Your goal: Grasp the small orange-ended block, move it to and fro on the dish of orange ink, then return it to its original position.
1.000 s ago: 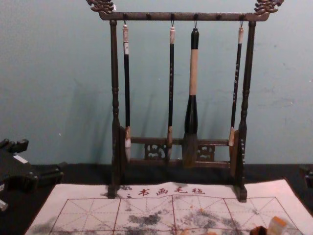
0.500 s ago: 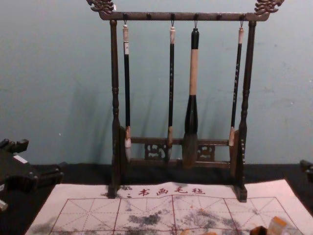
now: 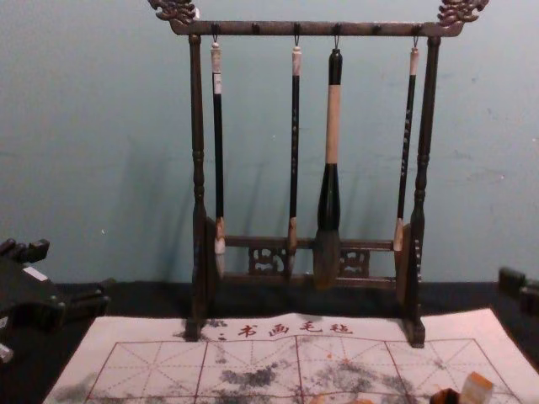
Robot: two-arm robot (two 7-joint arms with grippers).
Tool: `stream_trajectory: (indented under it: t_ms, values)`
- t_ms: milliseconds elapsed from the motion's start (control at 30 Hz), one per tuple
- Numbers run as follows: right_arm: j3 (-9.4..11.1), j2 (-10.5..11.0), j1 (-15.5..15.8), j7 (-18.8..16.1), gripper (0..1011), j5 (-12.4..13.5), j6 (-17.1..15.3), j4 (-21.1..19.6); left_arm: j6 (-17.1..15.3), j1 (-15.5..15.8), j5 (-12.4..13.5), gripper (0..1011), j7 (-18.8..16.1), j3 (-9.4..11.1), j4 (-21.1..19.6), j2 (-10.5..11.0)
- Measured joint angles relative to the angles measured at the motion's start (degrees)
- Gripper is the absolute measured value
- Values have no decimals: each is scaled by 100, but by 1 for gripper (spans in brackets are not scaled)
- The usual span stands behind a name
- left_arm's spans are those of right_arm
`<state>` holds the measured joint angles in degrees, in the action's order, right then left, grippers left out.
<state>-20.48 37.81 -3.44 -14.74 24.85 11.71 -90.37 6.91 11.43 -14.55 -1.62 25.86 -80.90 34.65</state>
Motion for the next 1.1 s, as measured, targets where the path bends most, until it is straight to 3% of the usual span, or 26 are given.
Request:
stream_trajectory:
  t_ms: [433, 1100]
  values:
    - [-213, 20, 170, -805, 1002, 102, -145, -44, 0, 0, 0, 1002, 0, 0, 0, 0]
    - [-242, -268, 39, -1292, 1002, 110, -601, 449, 0, 0, 0, 1001, 0, 0, 0, 0]
